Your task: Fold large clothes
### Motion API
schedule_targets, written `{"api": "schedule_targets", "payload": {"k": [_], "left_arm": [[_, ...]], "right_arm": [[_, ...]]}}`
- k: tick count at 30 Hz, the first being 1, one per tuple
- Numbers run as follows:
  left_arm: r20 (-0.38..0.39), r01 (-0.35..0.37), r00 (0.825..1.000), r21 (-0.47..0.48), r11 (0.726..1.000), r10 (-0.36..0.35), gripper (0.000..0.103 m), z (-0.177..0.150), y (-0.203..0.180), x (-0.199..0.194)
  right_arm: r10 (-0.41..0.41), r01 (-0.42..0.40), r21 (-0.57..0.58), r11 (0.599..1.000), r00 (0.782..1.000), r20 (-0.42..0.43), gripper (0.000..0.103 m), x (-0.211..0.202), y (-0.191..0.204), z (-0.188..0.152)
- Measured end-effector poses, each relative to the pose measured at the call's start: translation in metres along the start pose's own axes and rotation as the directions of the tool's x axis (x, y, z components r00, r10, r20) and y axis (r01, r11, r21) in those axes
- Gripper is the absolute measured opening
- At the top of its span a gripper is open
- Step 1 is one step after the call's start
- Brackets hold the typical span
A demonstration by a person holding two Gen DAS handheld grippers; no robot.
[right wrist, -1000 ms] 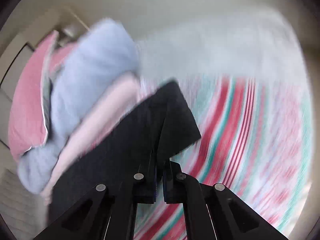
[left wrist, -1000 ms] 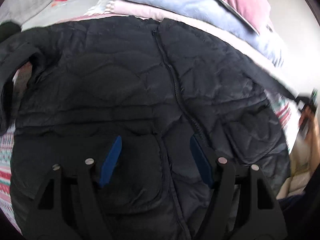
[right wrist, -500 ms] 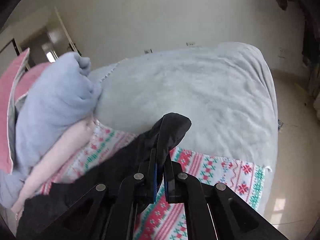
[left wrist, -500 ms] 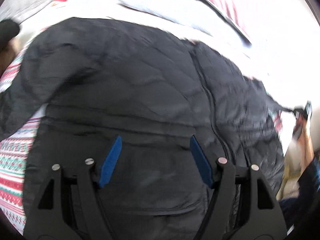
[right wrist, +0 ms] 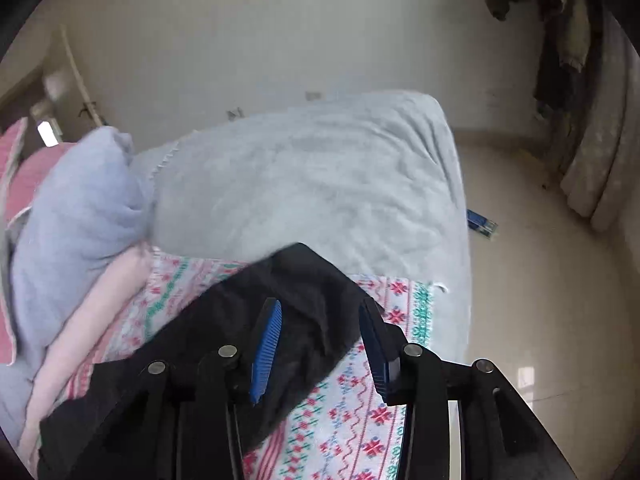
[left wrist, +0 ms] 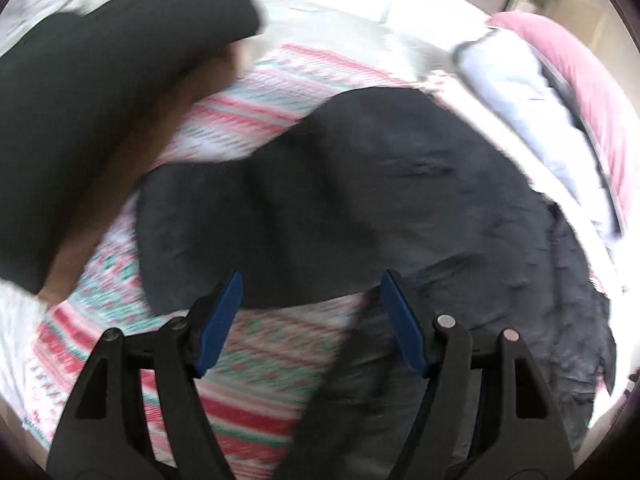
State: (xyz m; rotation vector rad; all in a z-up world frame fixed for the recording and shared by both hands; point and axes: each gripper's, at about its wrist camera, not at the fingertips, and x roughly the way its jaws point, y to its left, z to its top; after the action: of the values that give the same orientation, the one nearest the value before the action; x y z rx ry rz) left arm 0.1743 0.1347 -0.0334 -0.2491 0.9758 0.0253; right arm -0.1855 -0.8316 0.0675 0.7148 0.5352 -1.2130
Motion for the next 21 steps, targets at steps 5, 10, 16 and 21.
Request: {"api": "schedule_targets", "payload": {"k": [5, 10, 16, 21], "left_arm": [[-0.033, -0.103, 0.994, -0.042, 0.994, 0.102, 0.072, -0.009, 0.029, 0.008], [-0.042, -0.261, 0.965, -0.049, 0.964, 0.259, 0.073, 0.009, 0.044, 0.03], [-0.055, -0.325, 0.944, 0.016, 0.946, 0.325, 0.071, 0.014, 0.03, 0.065], [0.0, -0.234, 0.972, 0.027, 0.972, 0.234, 0.008, 0.016, 0.018, 0.052]], "right_arm": [[0.161, -0.175, -0.235, 0.956, 0.984, -0.079, 0.046, -0.021, 0.054, -0.025], [0.223, -0.279, -0.51, 0.814, 0.96, -0.168, 0.057, -0.041, 0.116, -0.076], [0.186, -0.28, -0.679, 0.679, 0.96, -0.209, 0.058, -0.041, 0.161, -0.128], [0.188, -0.332, -0.654, 0.679, 0.941, -0.282, 0.058, -0.02, 0.157, -0.134]]}}
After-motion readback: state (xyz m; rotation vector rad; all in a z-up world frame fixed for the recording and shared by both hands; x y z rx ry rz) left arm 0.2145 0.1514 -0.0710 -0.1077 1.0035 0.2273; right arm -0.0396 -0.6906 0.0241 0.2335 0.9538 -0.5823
